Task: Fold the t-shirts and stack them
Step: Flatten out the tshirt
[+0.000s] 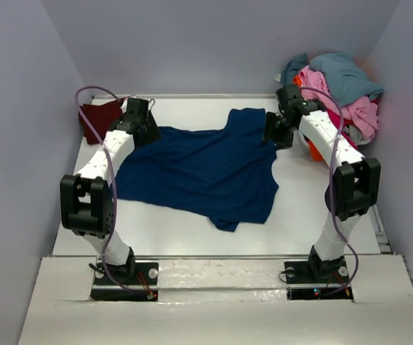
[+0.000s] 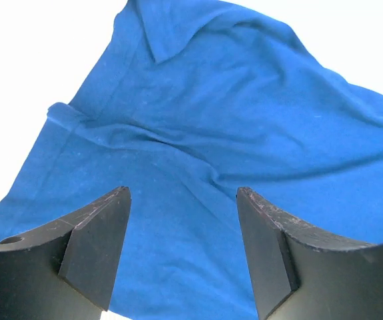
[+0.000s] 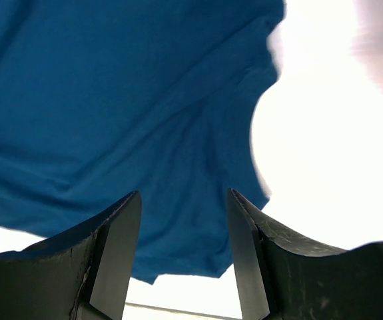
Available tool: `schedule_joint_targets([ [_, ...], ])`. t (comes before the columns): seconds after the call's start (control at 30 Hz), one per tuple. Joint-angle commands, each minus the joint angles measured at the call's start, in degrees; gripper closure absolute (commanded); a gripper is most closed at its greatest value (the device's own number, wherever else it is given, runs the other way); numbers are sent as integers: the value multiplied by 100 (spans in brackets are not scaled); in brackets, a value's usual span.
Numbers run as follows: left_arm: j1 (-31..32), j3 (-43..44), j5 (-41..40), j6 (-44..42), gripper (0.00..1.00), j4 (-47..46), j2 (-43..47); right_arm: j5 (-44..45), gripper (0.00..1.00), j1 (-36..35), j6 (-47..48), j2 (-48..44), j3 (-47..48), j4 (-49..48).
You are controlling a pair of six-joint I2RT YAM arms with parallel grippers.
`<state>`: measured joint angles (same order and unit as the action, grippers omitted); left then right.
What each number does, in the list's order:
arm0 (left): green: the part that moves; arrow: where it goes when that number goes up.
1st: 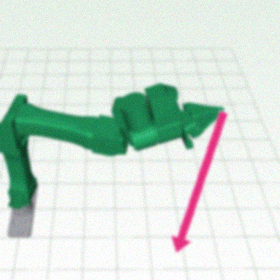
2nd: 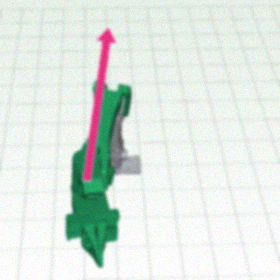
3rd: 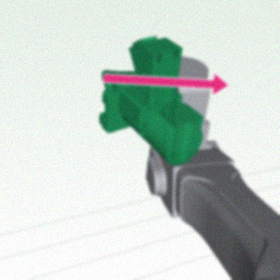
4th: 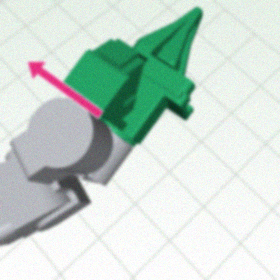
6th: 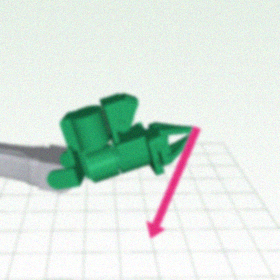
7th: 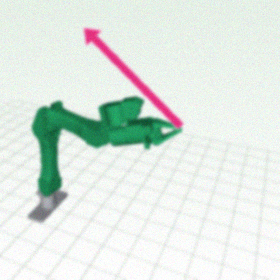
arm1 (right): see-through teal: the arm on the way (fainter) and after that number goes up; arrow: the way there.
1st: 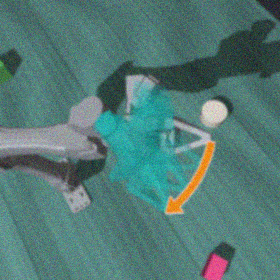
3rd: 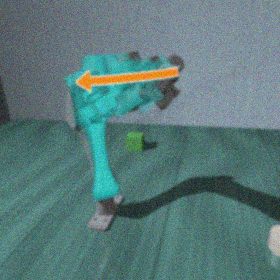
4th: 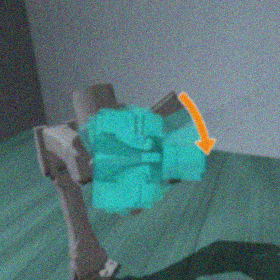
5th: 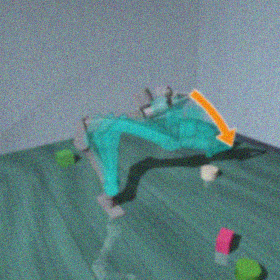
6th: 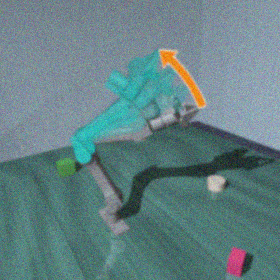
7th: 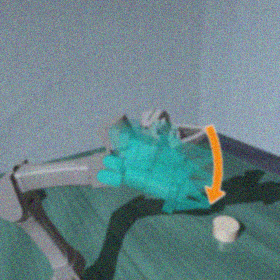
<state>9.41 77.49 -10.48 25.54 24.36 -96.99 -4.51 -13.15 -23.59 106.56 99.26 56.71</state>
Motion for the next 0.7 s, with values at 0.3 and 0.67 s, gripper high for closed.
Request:
schedule_joint_targets([
  [0.3, 325, -420, -719, 30, 24, 298, 427, -174, 44, -654, -5, -84, -1122, -626],
  [0.67, 105, 1777, -508, -163, 24, 737, -1189, 91, 44, -549, 92, 1551, 1954, 314],
])
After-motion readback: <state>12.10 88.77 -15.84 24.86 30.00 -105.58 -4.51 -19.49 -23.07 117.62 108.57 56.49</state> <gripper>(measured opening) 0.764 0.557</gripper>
